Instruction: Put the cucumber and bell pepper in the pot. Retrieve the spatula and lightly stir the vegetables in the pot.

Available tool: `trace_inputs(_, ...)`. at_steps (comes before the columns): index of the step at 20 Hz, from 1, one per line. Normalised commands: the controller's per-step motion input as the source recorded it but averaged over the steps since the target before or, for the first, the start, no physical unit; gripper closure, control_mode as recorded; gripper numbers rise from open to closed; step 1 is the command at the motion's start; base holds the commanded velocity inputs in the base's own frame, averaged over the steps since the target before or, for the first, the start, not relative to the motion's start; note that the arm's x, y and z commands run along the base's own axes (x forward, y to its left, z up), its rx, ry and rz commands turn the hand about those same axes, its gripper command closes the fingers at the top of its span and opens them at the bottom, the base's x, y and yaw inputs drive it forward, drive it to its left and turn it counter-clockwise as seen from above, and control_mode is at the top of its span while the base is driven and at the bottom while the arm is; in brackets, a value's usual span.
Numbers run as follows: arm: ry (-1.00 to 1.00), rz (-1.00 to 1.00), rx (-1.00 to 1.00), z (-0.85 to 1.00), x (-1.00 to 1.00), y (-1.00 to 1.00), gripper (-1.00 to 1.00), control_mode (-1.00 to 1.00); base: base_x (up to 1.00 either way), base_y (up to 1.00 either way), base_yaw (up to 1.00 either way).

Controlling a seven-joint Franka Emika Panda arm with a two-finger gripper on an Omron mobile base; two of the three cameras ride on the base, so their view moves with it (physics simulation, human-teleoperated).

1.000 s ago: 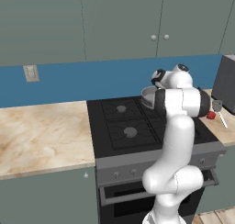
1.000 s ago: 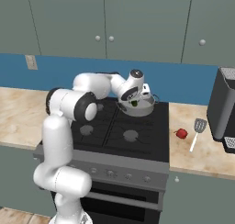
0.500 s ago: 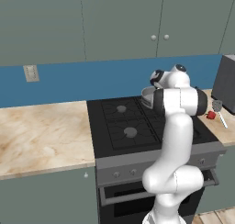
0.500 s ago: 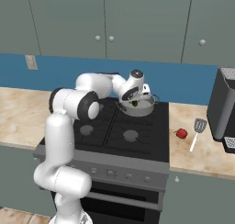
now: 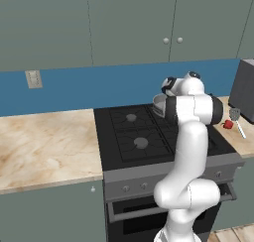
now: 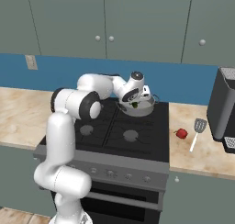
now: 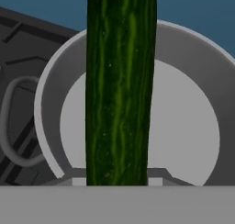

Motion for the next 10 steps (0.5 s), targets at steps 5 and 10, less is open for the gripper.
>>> trace_inputs(5, 0.0, 0.0, 0.0, -0.01, 0.0, 0.0, 1.0, -1.0, 0.0, 0.0, 0.0)
trace_inputs(10, 0.03, 0.0, 0.0, -0.07, 0.02, 0.0, 1.0, -1.0, 0.0, 0.0, 0.0)
